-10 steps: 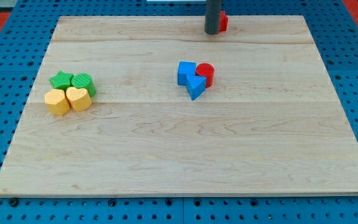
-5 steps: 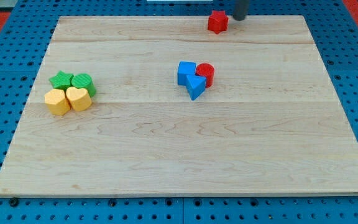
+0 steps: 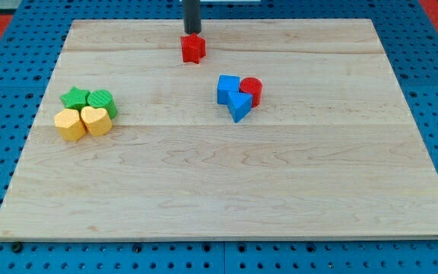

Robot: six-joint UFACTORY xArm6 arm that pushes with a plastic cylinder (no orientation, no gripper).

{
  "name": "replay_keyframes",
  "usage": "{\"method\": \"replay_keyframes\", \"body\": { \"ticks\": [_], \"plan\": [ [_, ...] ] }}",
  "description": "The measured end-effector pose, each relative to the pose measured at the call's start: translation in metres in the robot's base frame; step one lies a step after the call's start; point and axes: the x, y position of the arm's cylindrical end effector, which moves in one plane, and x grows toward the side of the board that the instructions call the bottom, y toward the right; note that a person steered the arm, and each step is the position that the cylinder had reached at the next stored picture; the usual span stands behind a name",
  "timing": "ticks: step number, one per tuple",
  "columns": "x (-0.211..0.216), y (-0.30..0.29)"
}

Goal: Move the red star to the left of the blue triangle

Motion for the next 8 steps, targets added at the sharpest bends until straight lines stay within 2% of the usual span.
{"method": "replay_keyframes", "body": {
  "ticks": [1, 2, 4, 5, 7, 8],
  "plan": [
    [0.062, -0.001],
    [0.088, -0.006],
    [0.056, 0.001],
    [0.057, 0.019],
    [0.130, 0.005],
    [0.133, 0.003]
  ]
}}
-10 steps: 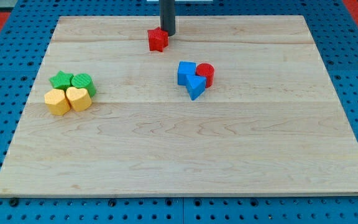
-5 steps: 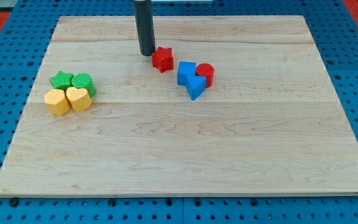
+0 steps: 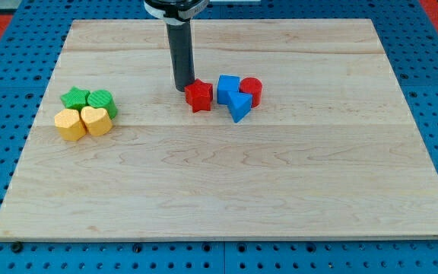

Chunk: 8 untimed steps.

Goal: Move the red star to the left of the blue triangle

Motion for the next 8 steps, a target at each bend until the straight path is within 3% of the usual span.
{"method": "replay_keyframes", "body": {
  "ticks": [2, 5, 6, 7, 8],
  "plan": [
    [0.015, -0.021],
    [0.082, 0.043],
    [0.084, 0.021],
    [0.059, -0.026],
    [0.010, -0.033]
  ]
}}
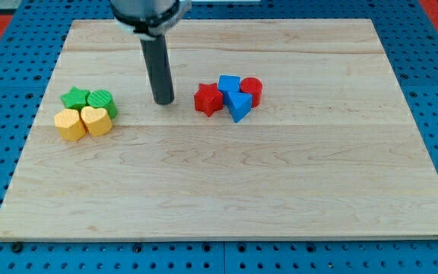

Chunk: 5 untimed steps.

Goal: Move the red star to the left of the blue triangle

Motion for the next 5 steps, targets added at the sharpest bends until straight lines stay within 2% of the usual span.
{"method": "replay_keyframes", "body": {
  "ticks": [1, 4, 5],
  "plan": [
    [-0.021, 0.010],
    [0.030, 0.067],
    [0.036, 0.057]
  ]
}}
